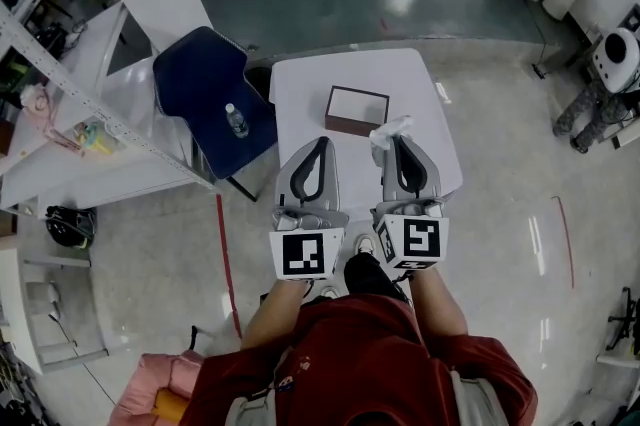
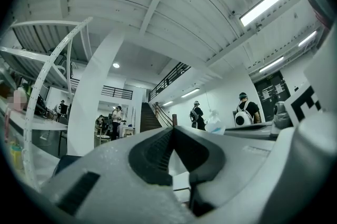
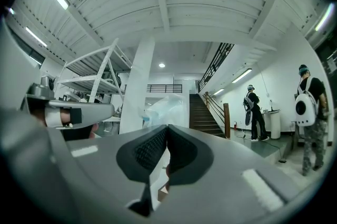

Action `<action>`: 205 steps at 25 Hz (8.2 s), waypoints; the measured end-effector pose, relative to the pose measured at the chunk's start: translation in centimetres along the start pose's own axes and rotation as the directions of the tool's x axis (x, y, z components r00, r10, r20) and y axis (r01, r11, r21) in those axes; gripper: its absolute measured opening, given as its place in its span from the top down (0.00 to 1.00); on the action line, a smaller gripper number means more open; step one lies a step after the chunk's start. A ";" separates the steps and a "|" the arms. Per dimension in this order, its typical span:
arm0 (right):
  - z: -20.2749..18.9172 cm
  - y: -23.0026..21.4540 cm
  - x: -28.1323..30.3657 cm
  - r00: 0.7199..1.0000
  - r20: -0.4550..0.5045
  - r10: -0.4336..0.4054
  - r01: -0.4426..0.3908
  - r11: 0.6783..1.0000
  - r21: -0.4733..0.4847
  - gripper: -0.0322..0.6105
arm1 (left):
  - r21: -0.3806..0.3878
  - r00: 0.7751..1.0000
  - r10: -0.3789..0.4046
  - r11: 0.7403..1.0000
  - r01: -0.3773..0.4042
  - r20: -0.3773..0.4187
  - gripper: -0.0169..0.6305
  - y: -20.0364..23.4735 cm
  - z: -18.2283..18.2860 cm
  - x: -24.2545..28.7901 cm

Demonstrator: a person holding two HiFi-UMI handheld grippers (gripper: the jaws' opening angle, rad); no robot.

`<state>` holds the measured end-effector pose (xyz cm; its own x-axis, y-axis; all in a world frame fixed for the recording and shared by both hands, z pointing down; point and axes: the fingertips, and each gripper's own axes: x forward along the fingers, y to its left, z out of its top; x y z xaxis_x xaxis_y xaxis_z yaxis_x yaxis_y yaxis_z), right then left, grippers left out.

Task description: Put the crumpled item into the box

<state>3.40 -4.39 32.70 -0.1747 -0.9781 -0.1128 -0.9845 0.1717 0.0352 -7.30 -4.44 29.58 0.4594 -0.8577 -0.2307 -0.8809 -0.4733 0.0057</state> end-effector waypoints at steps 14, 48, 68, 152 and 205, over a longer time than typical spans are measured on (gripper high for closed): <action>-0.6 -9.4 10.0 0.999 -0.003 0.051 -0.051 0.998 0.034 0.94 | 0.034 0.999 0.051 0.998 -0.051 -0.002 0.97 -1.3 -1.7 13.1; -5.2 -11.3 24.1 0.983 -0.073 0.166 -0.162 0.985 0.057 0.94 | 0.065 0.993 0.113 0.992 -0.111 -0.027 0.97 5.0 -6.1 25.0; -12.8 -8.6 27.6 0.939 -0.266 0.217 -0.219 0.975 0.024 0.94 | 0.036 0.986 0.151 0.988 -0.149 -0.069 0.97 9.8 -9.6 25.6; -48.9 -5.6 25.8 0.105 -0.983 0.148 -0.416 0.905 0.092 0.84 | 0.048 0.960 0.178 0.984 -0.172 -0.214 0.97 16.0 -16.5 23.4; -20.7 -6.2 23.9 0.779 -0.518 0.353 -0.322 0.934 0.154 0.82 | 0.038 0.993 0.099 0.995 -0.097 -0.065 0.97 6.3 -10.1 22.6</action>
<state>5.59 -31.24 50.34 -0.4761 -0.7619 0.4392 -0.8660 0.4930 -0.0836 -1.30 -28.78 34.23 0.3764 -0.9116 -0.1651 -0.9248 -0.3803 -0.0090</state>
